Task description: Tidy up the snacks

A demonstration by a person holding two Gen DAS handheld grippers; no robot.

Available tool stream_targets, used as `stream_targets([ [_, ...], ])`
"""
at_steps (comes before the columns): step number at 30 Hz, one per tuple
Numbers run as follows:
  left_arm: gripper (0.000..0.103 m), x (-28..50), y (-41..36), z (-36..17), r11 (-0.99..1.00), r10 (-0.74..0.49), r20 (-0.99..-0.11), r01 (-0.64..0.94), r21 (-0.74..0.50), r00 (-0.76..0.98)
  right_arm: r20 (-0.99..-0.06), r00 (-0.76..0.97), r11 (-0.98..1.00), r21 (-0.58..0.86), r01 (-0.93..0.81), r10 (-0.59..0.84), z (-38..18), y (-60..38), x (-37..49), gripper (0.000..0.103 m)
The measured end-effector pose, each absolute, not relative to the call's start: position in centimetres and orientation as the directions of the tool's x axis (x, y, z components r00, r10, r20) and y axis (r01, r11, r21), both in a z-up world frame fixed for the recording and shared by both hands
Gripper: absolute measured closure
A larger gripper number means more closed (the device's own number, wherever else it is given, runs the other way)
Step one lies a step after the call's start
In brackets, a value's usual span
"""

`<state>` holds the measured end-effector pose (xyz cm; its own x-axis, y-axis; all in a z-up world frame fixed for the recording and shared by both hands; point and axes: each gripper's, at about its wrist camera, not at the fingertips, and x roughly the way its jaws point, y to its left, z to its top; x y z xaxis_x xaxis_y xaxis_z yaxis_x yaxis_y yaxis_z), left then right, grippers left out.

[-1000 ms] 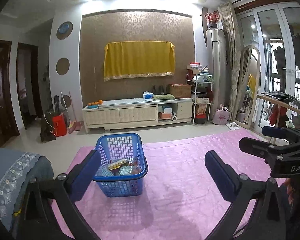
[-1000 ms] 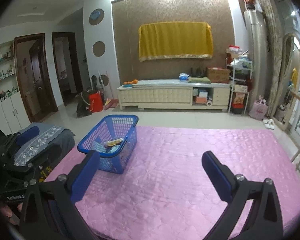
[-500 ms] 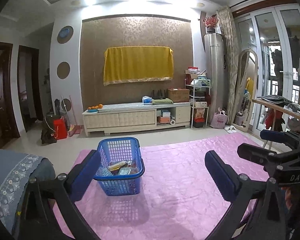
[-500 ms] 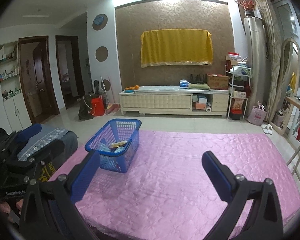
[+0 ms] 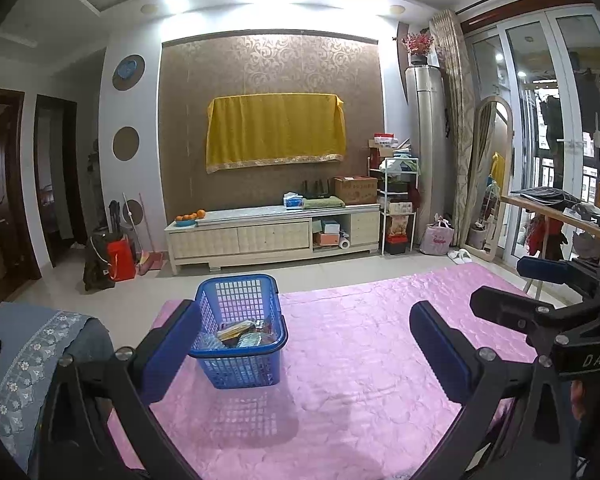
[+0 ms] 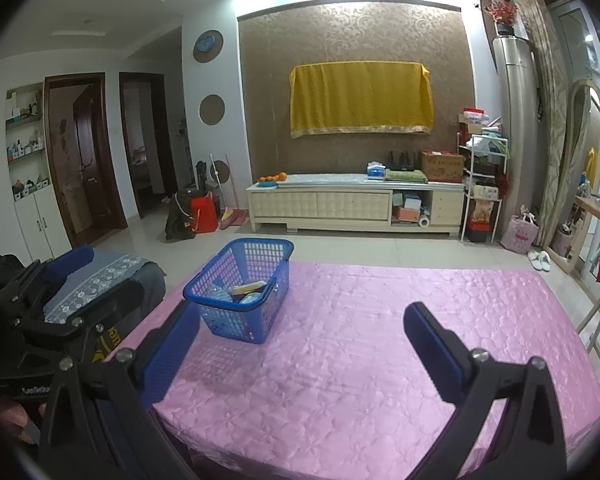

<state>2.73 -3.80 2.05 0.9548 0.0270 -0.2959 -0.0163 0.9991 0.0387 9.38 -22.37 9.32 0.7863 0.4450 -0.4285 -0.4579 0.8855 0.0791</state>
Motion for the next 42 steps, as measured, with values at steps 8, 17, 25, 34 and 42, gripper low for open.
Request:
stream_targets([
  [8,0.000,2.55,-3.87,2.29,0.999,0.030,-0.297,-0.017,0.045,0.954,-0.435,0.786,0.888,0.076,-0.454,0.439,9.33,-22.26,8.79,0.000],
  [17,0.000,2.53,-3.84,2.50,0.999,0.013,-0.310,-0.003,0.034,0.951,-0.433,0.791,0.891,0.073,-0.447,0.432,9.57,-22.18,8.30,0.000],
  [25,0.000,2.28,-4.01,2.54,0.999,0.007,-0.312,0.006,0.042,0.950,-0.441,0.790,0.894,0.072,-0.442,0.426,9.77,-22.31,8.37,0.000],
  [34,0.000,2.28,-4.02,2.63,0.999,0.007,-0.315,0.008,0.046,0.949,-0.444,0.787,0.893,0.076,-0.443,0.428,9.80,-22.41,8.37,0.000],
  [42,0.000,2.17,-3.86,2.61,0.999,0.000,-0.324,0.012,0.036,0.946,-0.443,0.788,0.894,0.079,-0.440,0.427,9.58,-22.46,8.44,0.000],
])
